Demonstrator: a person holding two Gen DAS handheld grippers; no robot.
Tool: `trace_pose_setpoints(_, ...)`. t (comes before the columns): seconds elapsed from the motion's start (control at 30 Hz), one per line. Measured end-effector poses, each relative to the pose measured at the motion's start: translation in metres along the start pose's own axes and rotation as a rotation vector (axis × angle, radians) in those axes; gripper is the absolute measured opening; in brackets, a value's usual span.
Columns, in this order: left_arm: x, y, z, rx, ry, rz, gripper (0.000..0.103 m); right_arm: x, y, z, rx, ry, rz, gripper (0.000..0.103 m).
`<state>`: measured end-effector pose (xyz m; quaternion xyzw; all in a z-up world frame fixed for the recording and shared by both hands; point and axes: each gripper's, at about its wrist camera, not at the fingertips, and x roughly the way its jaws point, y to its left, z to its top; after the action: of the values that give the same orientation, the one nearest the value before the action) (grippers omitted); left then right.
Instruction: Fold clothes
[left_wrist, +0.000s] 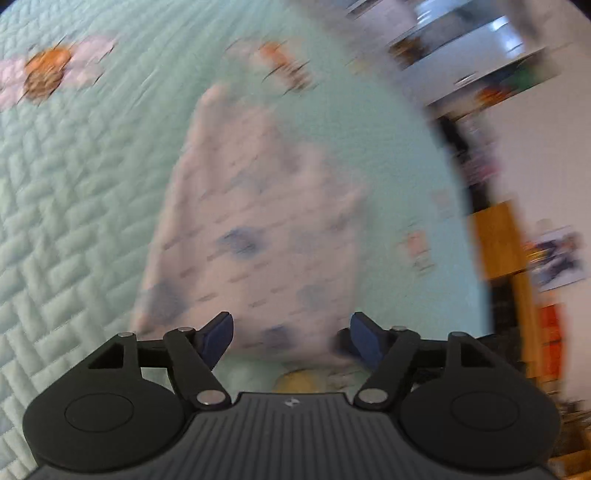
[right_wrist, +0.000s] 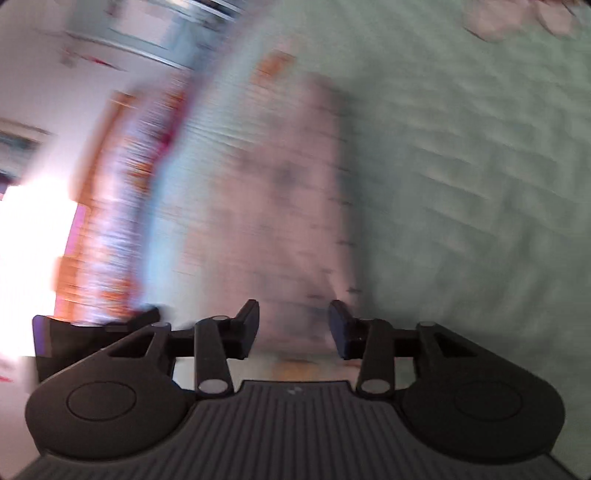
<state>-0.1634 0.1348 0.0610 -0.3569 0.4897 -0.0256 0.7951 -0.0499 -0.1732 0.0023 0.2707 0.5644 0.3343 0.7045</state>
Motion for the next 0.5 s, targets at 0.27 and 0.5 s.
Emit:
trace_pose_setpoints(0.27,-0.020,-0.008,0.002,-0.067,-0.027,-0.130,0.068,-0.019,0.010,0.004,0.031,-0.064,0.069,0.021)
trace_pose_setpoints(0.5,0.032,0.001,-0.005,-0.142,0.045,-0.124,0.048,0.002,-0.012,0.001,0.140,-0.060,0.033,0.012)
